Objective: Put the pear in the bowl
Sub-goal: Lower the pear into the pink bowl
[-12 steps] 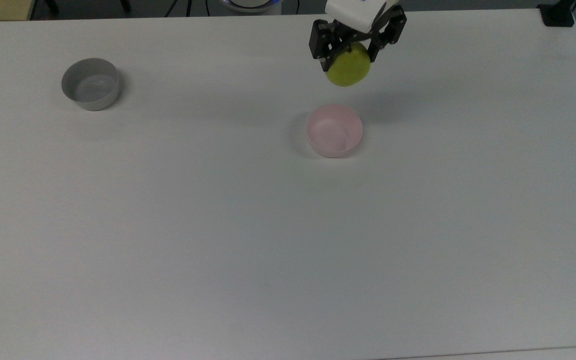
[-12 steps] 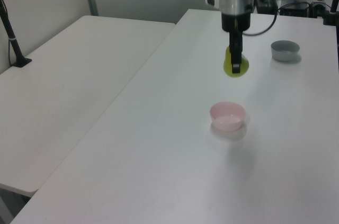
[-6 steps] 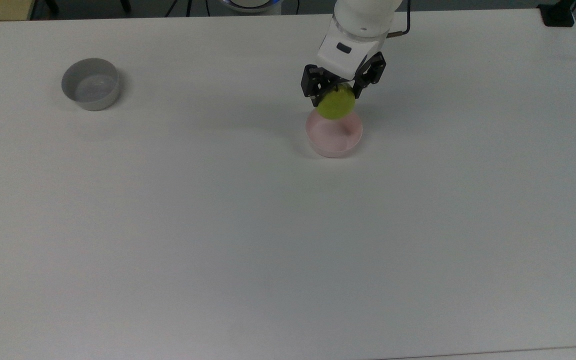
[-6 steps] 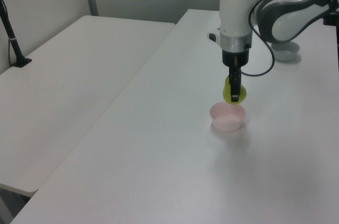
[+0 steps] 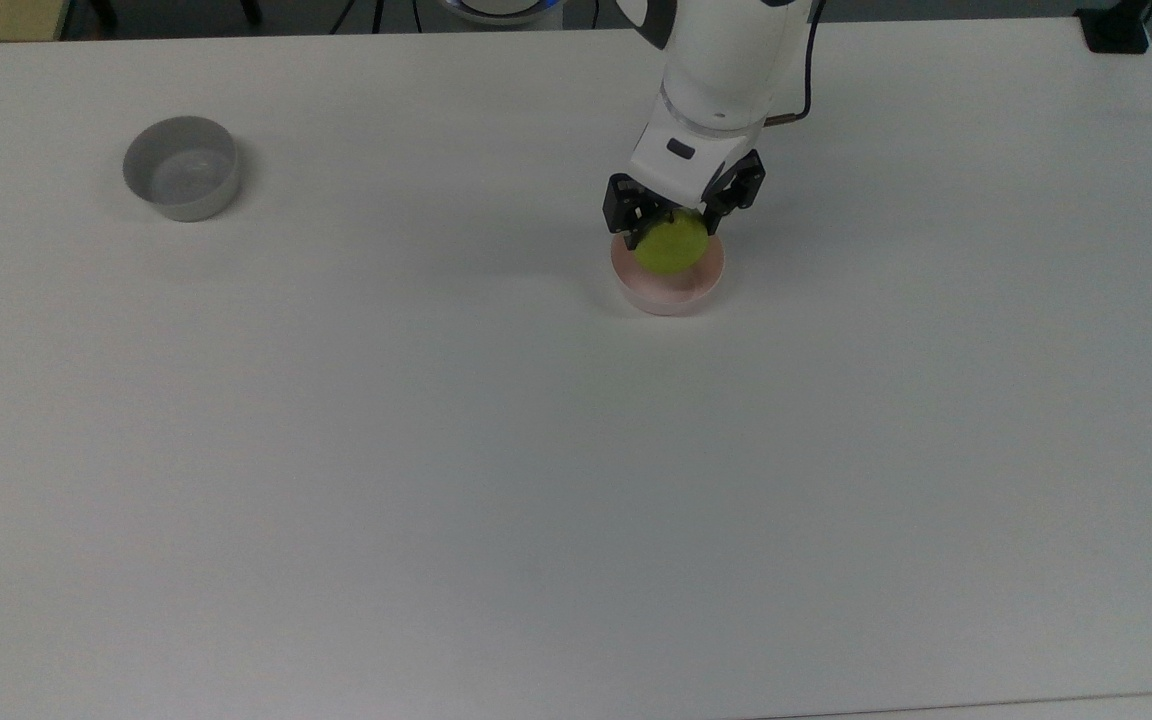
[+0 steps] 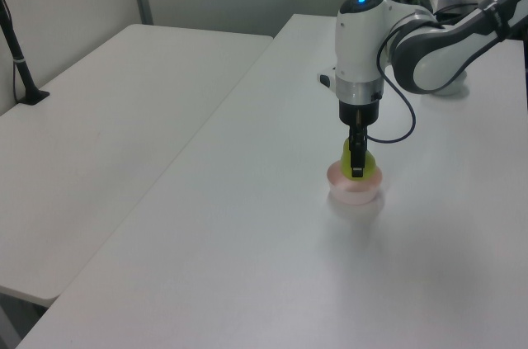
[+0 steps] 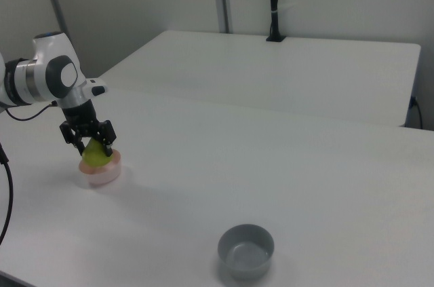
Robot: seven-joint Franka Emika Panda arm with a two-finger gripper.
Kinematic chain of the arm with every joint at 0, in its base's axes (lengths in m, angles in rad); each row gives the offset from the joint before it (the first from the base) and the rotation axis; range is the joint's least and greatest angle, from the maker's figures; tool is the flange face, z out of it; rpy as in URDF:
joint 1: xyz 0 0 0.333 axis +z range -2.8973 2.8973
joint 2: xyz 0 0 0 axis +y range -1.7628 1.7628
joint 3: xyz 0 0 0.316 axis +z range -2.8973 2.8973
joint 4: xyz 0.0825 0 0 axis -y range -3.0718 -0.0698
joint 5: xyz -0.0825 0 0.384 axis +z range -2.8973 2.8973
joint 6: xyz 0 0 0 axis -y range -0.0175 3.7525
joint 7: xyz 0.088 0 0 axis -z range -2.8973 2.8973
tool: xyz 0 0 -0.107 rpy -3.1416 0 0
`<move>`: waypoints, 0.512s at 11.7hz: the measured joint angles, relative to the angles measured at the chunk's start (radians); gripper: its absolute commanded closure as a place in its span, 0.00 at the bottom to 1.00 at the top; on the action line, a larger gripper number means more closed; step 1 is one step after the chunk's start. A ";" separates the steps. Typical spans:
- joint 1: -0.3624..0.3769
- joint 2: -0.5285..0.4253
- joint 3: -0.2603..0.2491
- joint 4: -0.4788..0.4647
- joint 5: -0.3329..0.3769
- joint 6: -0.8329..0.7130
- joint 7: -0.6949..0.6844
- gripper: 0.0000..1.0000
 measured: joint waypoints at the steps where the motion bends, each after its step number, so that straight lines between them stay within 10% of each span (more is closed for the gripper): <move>1: 0.000 0.011 0.000 0.000 -0.020 0.008 0.018 0.57; 4: 0.001 0.046 0.000 0.000 -0.047 0.032 0.041 0.49; 6: 0.001 0.049 0.000 0.000 -0.049 0.033 0.042 0.21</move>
